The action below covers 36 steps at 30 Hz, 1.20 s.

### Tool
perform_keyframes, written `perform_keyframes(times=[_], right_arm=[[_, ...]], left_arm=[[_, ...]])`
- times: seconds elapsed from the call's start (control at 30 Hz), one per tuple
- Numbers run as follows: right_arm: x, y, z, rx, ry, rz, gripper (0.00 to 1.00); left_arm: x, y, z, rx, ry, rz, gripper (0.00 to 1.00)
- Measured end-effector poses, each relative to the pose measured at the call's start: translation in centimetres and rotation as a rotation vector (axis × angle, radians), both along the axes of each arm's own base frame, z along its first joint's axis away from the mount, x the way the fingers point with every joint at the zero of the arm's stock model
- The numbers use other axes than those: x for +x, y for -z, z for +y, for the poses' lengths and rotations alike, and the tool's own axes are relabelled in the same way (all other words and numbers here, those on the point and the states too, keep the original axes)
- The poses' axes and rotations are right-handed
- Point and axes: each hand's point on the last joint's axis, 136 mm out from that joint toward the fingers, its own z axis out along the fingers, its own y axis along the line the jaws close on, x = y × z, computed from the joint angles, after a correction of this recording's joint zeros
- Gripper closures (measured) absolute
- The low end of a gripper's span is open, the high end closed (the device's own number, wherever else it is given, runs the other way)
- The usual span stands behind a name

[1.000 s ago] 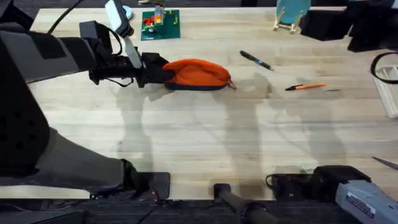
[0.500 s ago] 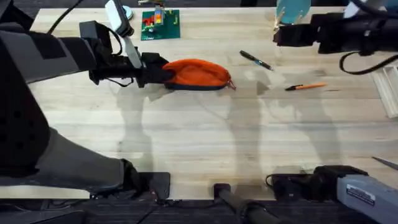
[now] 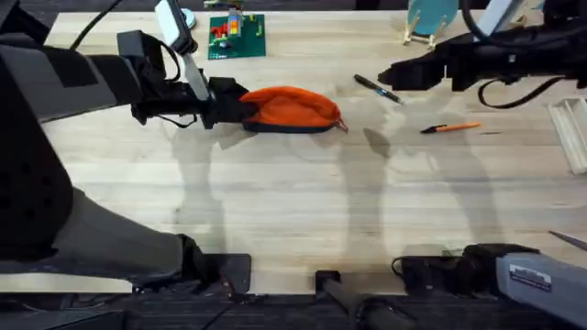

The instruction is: Unzip the bag, pick up the pens from the table one at a time and place them inside, then zip the bag closed.

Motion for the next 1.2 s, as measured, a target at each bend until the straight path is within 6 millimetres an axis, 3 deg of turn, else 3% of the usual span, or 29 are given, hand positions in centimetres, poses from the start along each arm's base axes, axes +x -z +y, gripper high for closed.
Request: perform_keyframes(times=[0.37, 0.9, 1.2], right_arm=[[-0.8, 0.3, 2.6, 0.099, -0.201, -0.021, 0.006], [-0.9, 0.4, 2.9, 0.117, -0.226, -0.020, 0.006], [-1.5, 1.1, 2.6, 0.032, -0.310, -0.083, 0.006]], left_arm=[[0.0, 0.0, 0.0, 0.000, 0.000, 0.000, 0.959], [0.0, 0.0, 0.0, 0.000, 0.000, 0.000, 0.959], [0.0, 0.0, 0.0, 0.000, 0.000, 0.000, 0.959]])
